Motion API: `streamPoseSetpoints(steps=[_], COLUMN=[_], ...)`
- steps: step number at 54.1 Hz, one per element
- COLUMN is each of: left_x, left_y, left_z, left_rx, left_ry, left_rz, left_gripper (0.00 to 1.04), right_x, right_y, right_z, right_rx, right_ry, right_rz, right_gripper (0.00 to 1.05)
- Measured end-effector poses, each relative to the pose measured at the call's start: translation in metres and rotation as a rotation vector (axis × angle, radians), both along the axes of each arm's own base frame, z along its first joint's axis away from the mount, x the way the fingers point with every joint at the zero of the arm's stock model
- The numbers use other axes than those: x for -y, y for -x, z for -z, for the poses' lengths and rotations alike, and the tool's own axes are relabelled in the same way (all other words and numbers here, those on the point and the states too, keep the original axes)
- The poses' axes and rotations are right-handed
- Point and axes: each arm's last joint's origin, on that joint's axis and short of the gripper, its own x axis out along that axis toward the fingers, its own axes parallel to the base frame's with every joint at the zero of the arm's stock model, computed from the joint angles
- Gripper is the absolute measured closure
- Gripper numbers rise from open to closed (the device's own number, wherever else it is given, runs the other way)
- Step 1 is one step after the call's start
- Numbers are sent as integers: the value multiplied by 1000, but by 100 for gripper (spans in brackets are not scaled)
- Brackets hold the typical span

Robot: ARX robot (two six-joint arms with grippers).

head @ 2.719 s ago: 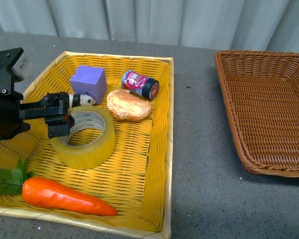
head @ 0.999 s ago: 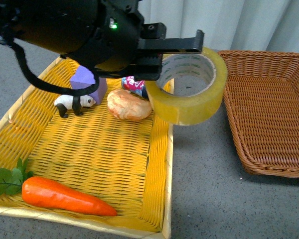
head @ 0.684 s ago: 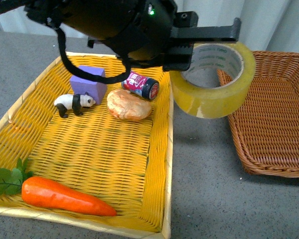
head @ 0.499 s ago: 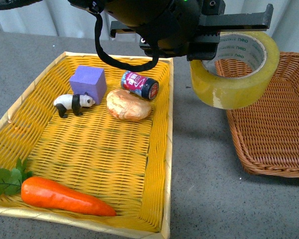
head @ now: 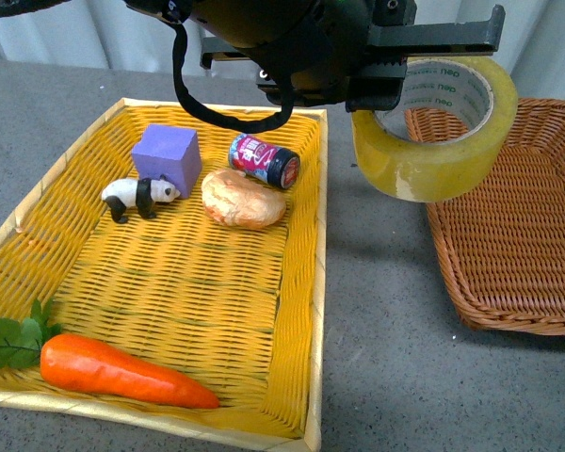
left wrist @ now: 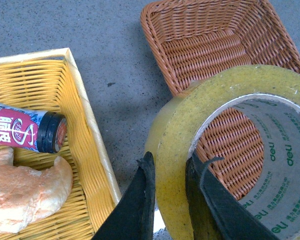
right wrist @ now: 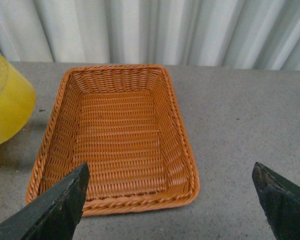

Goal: Move tape to another basket

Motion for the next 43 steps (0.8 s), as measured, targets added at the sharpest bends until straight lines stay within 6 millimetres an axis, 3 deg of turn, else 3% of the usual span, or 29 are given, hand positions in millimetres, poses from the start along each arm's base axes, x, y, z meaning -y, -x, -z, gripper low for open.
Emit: streamPoseSetpoints(steps=[9,20,43], left_x=[0,0,0], left_y=[0,0,0], left_z=[1,1,1], left_rx=[-3,-3,-4], left_ry=[0,-2,-1], left_rz=[2,0,2], left_gripper=[91,91,91], right_x=[8,4,-41], right_y=[-50,-109,-214], right_z=[-33,-40,-52], right_rx=[-29,-151,-407], right_ry=[0,-27,48], right_rz=[-131,-287,-567], right_gripper=[9,9,9])
